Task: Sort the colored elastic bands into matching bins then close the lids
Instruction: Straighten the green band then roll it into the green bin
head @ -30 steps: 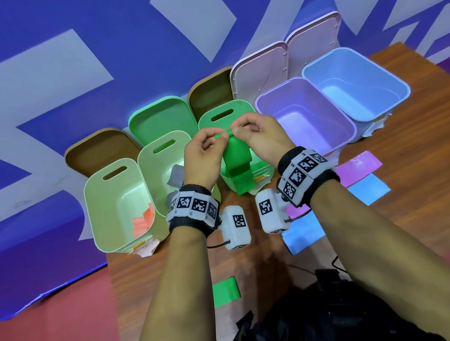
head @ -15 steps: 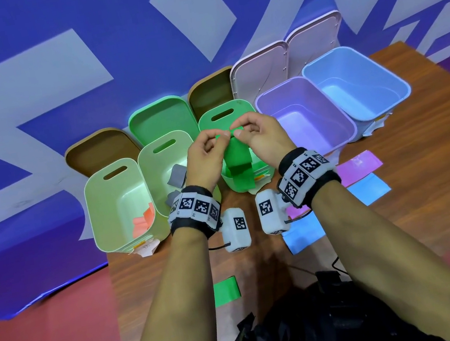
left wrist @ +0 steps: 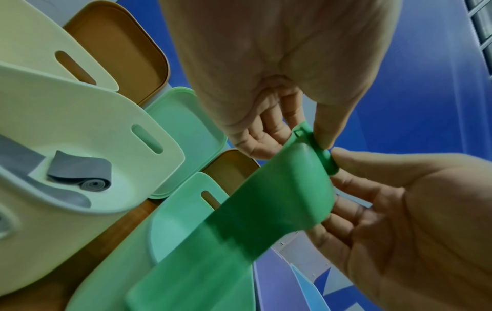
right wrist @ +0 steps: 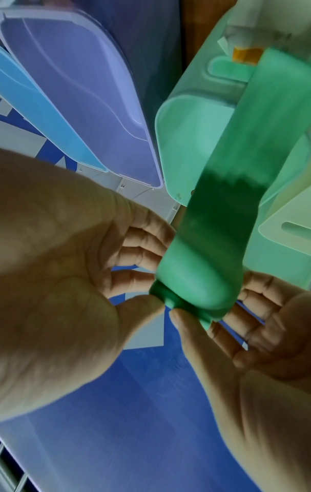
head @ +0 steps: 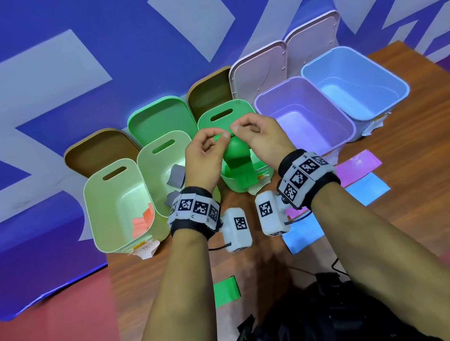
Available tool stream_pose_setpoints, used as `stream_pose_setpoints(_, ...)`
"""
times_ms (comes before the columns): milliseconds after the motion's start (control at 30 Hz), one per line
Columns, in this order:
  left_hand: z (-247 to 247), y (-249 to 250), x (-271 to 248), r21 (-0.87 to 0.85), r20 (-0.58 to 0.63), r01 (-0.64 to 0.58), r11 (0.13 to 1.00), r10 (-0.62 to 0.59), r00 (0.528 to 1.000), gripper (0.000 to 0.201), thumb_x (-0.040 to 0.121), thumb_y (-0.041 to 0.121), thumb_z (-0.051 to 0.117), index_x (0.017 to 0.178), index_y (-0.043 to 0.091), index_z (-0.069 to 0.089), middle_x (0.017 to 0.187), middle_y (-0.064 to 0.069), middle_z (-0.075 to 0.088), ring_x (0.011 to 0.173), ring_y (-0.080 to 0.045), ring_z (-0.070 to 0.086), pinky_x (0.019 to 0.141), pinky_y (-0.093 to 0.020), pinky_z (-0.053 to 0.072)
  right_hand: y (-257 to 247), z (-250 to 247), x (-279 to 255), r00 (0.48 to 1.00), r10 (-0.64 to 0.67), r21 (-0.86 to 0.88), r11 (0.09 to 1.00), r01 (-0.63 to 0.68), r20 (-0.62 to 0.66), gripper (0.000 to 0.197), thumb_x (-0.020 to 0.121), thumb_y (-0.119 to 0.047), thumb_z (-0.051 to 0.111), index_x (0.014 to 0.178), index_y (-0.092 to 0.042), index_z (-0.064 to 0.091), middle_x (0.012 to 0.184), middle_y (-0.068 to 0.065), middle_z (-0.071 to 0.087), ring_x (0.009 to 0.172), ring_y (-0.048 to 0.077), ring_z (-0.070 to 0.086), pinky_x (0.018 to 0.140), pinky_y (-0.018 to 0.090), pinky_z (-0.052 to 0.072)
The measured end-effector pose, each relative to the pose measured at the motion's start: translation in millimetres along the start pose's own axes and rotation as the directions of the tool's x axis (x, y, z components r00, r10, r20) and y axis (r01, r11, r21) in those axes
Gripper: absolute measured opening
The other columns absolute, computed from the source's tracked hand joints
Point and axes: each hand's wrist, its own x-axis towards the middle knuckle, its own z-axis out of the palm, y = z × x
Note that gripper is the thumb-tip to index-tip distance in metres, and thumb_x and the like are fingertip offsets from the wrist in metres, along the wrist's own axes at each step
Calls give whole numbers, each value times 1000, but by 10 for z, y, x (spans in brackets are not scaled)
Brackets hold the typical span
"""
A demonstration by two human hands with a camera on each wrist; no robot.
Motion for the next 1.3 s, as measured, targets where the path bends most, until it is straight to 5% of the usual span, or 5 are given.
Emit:
stream_pose_setpoints(167,14,16,-4,13,-9,40,999,-40,999,12,95,21,64,88,11,66,61,12,59,56,-1,50,59,-16,41,-35,4,-11,999,-29,46,999,28,16,7,94,-11,63,98,-15,68,91,6,68,85,12,62,88,27,51)
stream_pose_setpoints(367,1,-3,-25,-14,2,42,999,-42,999,7,88,23,70,89,16,68,78,-9,60,68,-11,52,66,-23,43,4,1,-15,1000,-16,39,999,16,-1,7,94,-16,62,93,-21,68,92,1,69,90,14,64,93,34,51)
stream_pose_setpoints(533,18,24,-25,18,-10,60,998,-60,998,16,96,20,62,82,15,66,60,14,60,58,1,52,62,-16,42,-13,-18,-36,1000,-18,75,997,17,2,11,94,-9,62,102,-12,68,90,1,66,88,11,61,87,24,49)
stream_pose_setpoints(1100,25,90,-30,-9,-26,63,998,-63,998,5,92,10,64,91,13,67,75,5,63,66,2,56,65,-13,44,-10,-8,-35,1000,0,60,998,-1,3,9,95,-14,61,99,-15,69,88,-3,66,87,11,62,89,33,52)
stream_pose_setpoints(1300,31,86,-32,1,-37,88,996,-88,995,7,94,12,63,87,10,65,69,3,60,58,2,53,61,-12,42,-50,-18,-26,1000,-21,80,997,20,1,15,92,-6,63,104,-11,69,91,-4,62,86,6,58,83,20,47)
